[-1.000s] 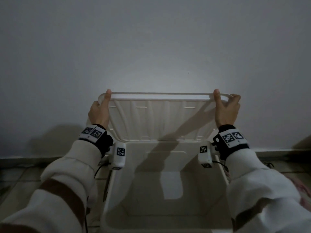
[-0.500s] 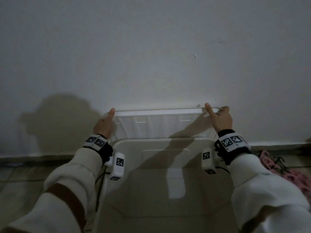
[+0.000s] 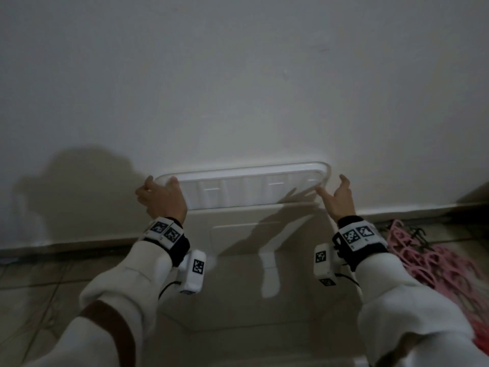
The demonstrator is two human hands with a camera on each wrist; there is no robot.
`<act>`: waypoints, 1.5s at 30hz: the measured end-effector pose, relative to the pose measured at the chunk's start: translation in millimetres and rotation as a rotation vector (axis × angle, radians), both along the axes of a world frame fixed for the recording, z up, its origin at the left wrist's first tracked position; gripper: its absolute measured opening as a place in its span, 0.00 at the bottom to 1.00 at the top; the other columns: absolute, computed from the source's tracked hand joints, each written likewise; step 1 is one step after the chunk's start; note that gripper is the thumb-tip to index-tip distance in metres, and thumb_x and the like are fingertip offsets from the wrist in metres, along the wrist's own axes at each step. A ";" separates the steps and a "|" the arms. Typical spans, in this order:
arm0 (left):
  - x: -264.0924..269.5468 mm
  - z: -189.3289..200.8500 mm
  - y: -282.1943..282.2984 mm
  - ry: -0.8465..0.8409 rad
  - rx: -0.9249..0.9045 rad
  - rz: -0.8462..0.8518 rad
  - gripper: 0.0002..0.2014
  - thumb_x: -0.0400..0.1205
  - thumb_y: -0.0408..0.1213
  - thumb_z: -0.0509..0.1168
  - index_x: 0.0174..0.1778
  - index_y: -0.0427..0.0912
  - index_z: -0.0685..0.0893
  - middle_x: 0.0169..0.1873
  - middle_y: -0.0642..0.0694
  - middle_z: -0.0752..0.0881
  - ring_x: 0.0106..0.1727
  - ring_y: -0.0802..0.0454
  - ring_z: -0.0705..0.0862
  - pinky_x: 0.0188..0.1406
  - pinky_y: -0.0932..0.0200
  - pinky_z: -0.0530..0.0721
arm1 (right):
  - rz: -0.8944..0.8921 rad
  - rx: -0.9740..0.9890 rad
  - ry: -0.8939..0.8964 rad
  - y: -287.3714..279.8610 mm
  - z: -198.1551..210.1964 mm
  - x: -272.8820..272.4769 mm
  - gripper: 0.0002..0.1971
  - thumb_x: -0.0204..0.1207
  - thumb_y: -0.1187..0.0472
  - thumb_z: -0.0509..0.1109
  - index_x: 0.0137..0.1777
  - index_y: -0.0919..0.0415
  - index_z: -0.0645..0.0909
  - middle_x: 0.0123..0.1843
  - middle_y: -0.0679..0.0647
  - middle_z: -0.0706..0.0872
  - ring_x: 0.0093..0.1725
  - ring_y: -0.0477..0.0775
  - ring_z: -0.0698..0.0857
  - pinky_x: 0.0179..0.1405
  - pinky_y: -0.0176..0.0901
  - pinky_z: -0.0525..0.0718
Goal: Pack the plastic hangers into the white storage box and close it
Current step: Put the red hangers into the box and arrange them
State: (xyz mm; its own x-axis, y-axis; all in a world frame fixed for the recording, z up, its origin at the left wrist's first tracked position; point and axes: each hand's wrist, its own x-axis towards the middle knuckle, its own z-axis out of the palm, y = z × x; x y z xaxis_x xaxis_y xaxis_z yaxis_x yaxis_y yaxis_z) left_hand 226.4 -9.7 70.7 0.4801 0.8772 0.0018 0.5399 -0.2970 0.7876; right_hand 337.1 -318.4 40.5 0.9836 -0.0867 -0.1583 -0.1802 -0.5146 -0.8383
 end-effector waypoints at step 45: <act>-73.0 -251.9 -520.5 0.526 0.651 -1.616 0.27 0.82 0.49 0.62 0.77 0.50 0.65 0.80 0.43 0.57 0.81 0.42 0.52 0.77 0.37 0.53 | -0.487 -0.960 0.474 -378.0 -217.3 -285.4 0.29 0.73 0.42 0.68 0.71 0.54 0.71 0.74 0.54 0.69 0.75 0.57 0.64 0.75 0.71 0.52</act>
State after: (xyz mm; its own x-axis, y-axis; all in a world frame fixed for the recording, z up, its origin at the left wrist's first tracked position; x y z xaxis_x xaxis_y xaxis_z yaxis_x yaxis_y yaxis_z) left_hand 153.4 -530.1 -181.2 0.8259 -0.4773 -0.3001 -0.4320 -0.8777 0.2073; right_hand 51.7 -696.3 -176.8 0.6742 -0.7200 -0.1642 -0.7219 -0.6895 0.0592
